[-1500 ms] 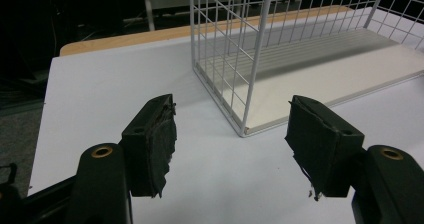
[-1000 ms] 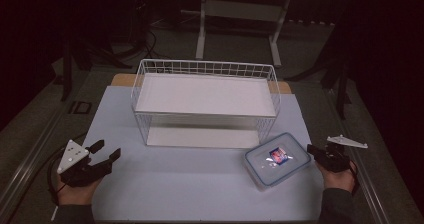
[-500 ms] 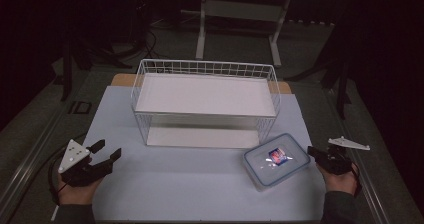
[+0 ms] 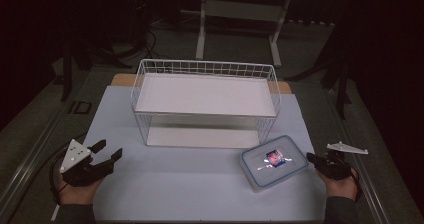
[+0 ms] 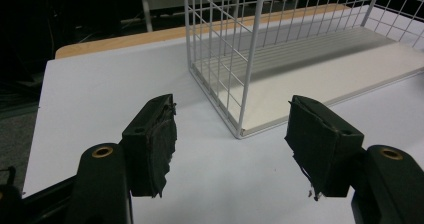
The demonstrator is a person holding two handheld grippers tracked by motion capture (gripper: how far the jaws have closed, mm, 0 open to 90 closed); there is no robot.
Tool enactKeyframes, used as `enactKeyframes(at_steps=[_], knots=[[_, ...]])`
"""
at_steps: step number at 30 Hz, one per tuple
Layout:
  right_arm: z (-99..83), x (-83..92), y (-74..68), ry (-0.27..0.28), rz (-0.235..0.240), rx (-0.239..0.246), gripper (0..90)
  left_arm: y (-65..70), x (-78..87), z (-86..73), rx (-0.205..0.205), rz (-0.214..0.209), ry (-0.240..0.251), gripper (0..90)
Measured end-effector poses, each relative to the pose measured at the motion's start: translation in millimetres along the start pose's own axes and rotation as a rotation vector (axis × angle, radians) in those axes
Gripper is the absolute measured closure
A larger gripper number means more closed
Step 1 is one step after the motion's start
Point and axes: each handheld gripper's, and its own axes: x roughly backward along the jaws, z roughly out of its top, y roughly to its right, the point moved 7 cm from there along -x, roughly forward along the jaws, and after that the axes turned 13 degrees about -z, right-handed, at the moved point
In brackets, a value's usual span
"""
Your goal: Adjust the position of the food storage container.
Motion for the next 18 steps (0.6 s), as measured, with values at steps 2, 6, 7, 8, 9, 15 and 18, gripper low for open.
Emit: enactKeyframes(at_steps=[2,6,7,8,9,15,18], knots=[[-1.9,1.8,-2.0,-0.003,0.004,0.002,89.8,0.2,0.2,0.2,0.001,-0.002,0.002,35.7],[-7.8,4.6,-7.8,-0.020,0.016,0.017,89.8,0.2,0.0,0.1,0.000,-0.003,0.001,35.6],[-9.5,4.8,-9.8,-0.022,0.013,0.025,89.8,0.3,-0.1,0.3,0.000,-0.004,0.001,35.7],[-11.0,5.2,-11.7,-0.029,0.020,0.026,89.8,0.5,-0.3,0.5,0.000,-0.005,0.002,35.7],[-12.5,5.5,-14.0,-0.038,0.024,0.032,89.8,0.7,-0.5,0.5,-0.001,-0.006,0.001,35.7],[-16.1,9.7,-32.1,-0.050,0.069,0.063,89.8,1.1,-1.7,0.5,-0.004,-0.010,-0.003,35.6],[-15.1,11.5,-42.7,-0.049,0.089,0.082,89.7,1.4,-2.1,0.7,-0.007,-0.012,-0.003,35.7]])
